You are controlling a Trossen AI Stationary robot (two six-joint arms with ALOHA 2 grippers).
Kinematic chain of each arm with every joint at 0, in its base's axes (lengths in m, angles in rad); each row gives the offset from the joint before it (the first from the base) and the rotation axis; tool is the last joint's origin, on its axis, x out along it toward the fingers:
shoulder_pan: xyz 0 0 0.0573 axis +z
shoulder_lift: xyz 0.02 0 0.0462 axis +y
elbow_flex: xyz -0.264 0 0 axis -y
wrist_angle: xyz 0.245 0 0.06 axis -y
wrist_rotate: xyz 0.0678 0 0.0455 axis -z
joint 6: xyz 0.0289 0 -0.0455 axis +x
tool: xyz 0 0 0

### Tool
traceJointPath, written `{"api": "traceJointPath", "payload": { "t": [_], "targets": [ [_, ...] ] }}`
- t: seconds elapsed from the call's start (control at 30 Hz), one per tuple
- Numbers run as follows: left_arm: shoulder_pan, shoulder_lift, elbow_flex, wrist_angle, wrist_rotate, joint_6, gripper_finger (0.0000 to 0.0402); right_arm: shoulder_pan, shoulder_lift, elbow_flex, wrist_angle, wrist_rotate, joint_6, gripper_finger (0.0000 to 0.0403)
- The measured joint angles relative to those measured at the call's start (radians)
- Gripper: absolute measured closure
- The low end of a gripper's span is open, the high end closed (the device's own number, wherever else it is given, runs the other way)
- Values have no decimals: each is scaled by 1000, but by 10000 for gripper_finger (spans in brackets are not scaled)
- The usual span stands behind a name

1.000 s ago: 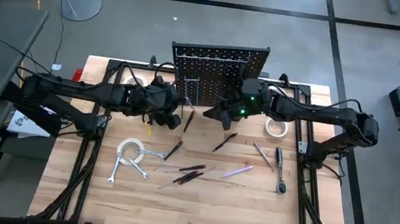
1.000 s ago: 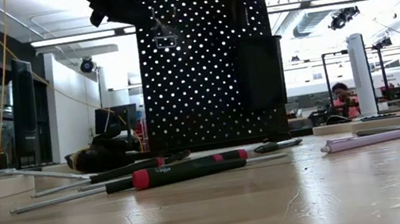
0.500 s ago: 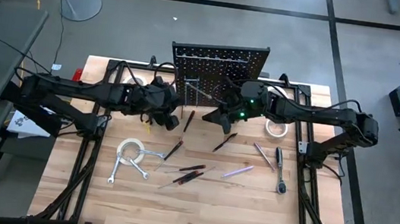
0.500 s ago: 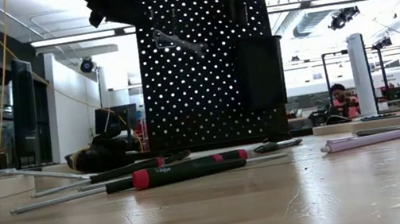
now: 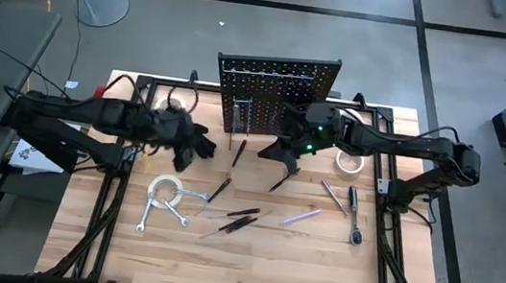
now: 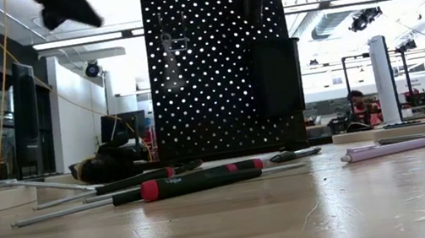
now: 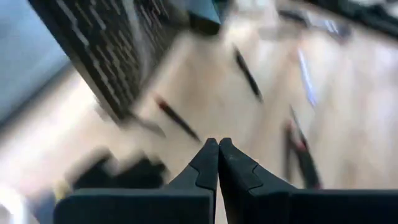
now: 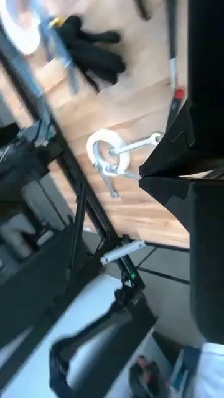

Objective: Hang tools onto peg board
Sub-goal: Hang the silver wrench on the peg board

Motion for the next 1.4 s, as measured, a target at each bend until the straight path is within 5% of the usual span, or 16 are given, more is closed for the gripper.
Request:
{"api": "traceJointPath", "payload": {
  "t": [0.2, 0.3, 0.5, 0.9, 1.07, 1.23, 1.4],
  "targets": [
    [-189, 19, -164, 9, 204, -125, 402, 0, -64, 0, -49, -22, -51, 403],
    [-236, 47, -231, 49, 224, -110, 399, -3, -90, 0, -81, -19, -58, 403],
    [-195, 138, -251, 76, 222, 23, 359, -3, -97, 0, -95, -17, -52, 403],
    [-108, 444, -251, 86, 256, 103, 194, 0, -96, 0, -115, 8, -78, 403],
    [-108, 527, -251, 88, 260, 104, 171, 0, -96, 0, -129, 10, -88, 403],
    [-108, 598, -236, 77, 253, 105, 213, 0, -96, 0, -138, 10, -93, 403],
    [-108, 543, -181, 76, 256, 101, 374, 0, -120, 0, -151, 10, -94, 403]
  ]
}}
